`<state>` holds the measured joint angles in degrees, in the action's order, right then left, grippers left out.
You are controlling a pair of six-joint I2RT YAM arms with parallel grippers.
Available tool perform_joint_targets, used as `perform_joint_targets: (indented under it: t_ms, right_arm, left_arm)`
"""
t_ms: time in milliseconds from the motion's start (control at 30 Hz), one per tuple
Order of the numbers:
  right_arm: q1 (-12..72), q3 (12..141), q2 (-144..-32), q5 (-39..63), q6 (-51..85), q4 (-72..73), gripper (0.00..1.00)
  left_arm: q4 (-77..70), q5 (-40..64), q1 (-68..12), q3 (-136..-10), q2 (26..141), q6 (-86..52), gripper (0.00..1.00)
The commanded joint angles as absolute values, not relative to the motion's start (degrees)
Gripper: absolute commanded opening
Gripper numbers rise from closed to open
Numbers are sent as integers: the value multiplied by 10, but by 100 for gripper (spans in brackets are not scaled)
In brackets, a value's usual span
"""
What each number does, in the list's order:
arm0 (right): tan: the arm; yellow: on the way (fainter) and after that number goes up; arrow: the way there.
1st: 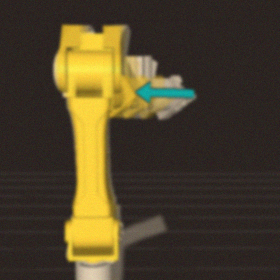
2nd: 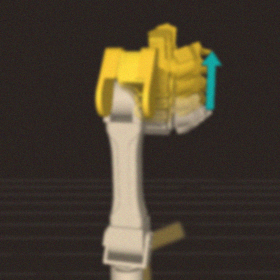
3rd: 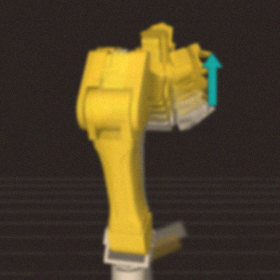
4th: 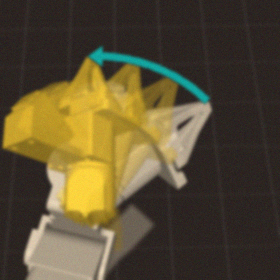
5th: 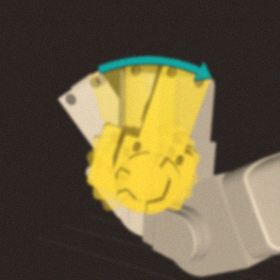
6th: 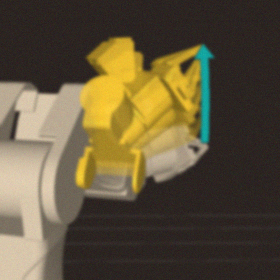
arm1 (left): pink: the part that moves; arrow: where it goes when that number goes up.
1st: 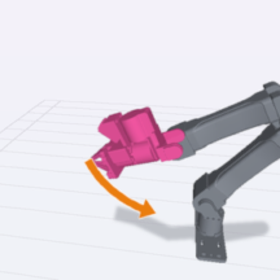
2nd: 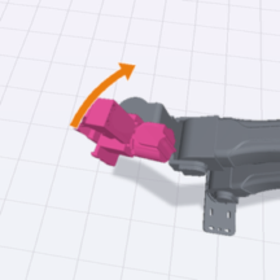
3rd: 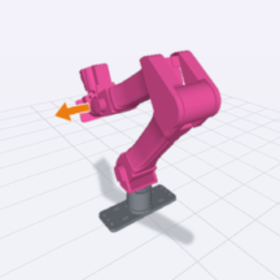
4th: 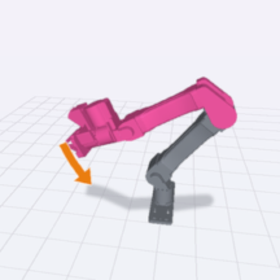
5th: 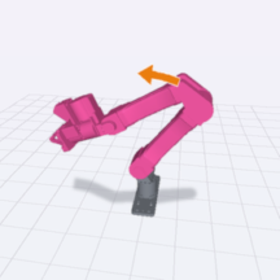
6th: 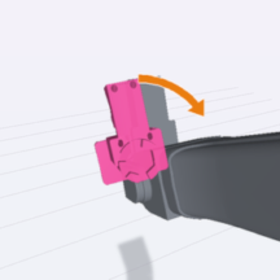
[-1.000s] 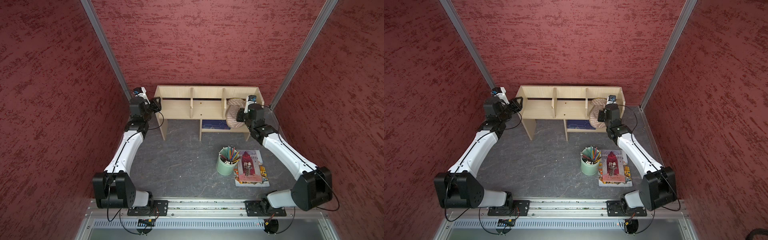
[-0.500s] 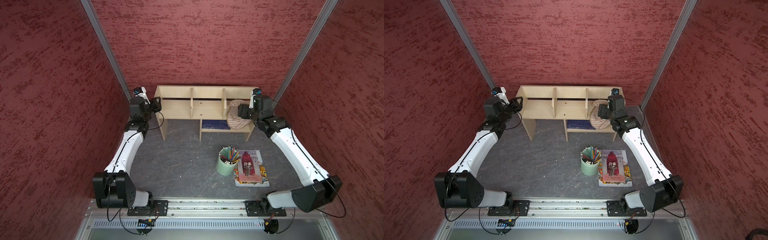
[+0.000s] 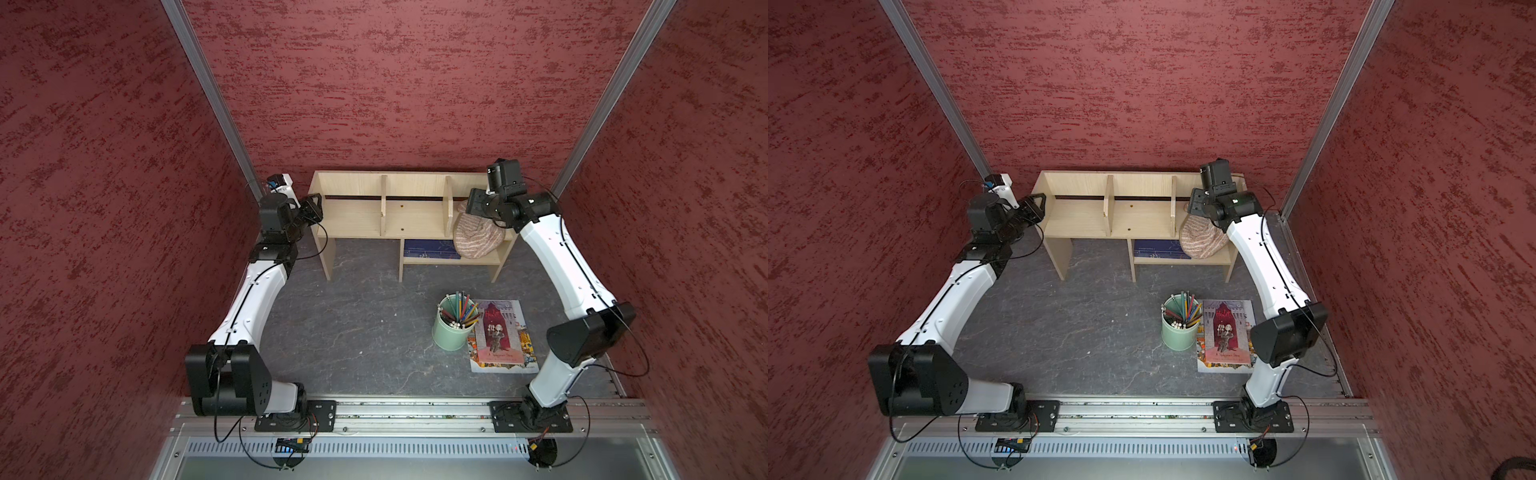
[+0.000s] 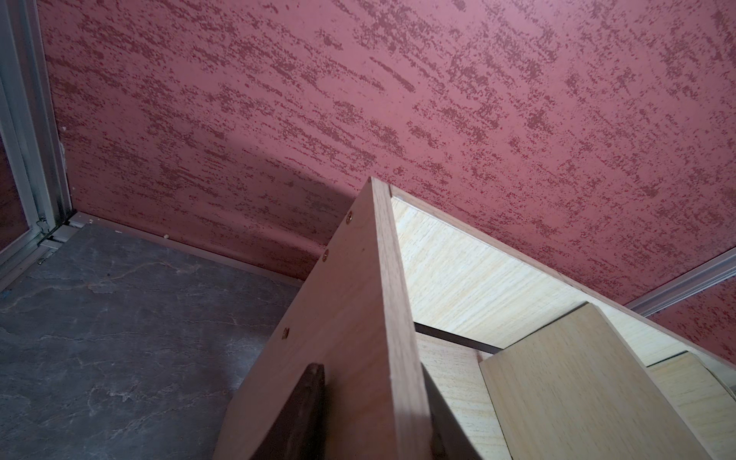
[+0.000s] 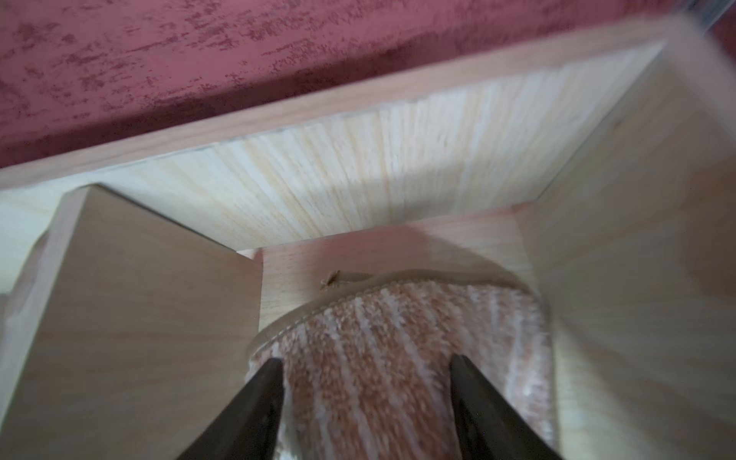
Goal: Wipe the bookshelf clean with a cloth
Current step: Wipe the dust from the shelf.
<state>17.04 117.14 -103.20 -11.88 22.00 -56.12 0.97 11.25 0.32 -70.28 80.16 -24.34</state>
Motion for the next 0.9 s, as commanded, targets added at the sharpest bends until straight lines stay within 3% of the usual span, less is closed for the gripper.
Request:
perform_joint_targets:
  t_ms: [0,67,100,233,333,567,867]
  right_arm:
    - [172,1220,-1063,-129,234,-612,40]
    - [173,1269,-1088,-139,229,-627,6]
    - [172,1303,-1102,-143,226,-636,0]
    - [173,1409,-1128,-131,197,-609,0]
    - [174,1398,-1090,-120,177,-513,0]
    - [174,1042,-915,-87,150,-129,0]
    - [174,771,-839,-84,134,-74,0]
  left_arm:
    - [25,152,-5,-695,810,-295,0]
    - [26,152,-5,-695,810,-295,0]
    - [27,151,-5,-695,810,-295,0]
    - [27,150,-5,-695,809,-294,0]
    - [26,149,-5,-694,809,-293,0]
    - [26,147,-5,-694,810,-292,0]
    - [25,148,-4,-694,811,-293,0]
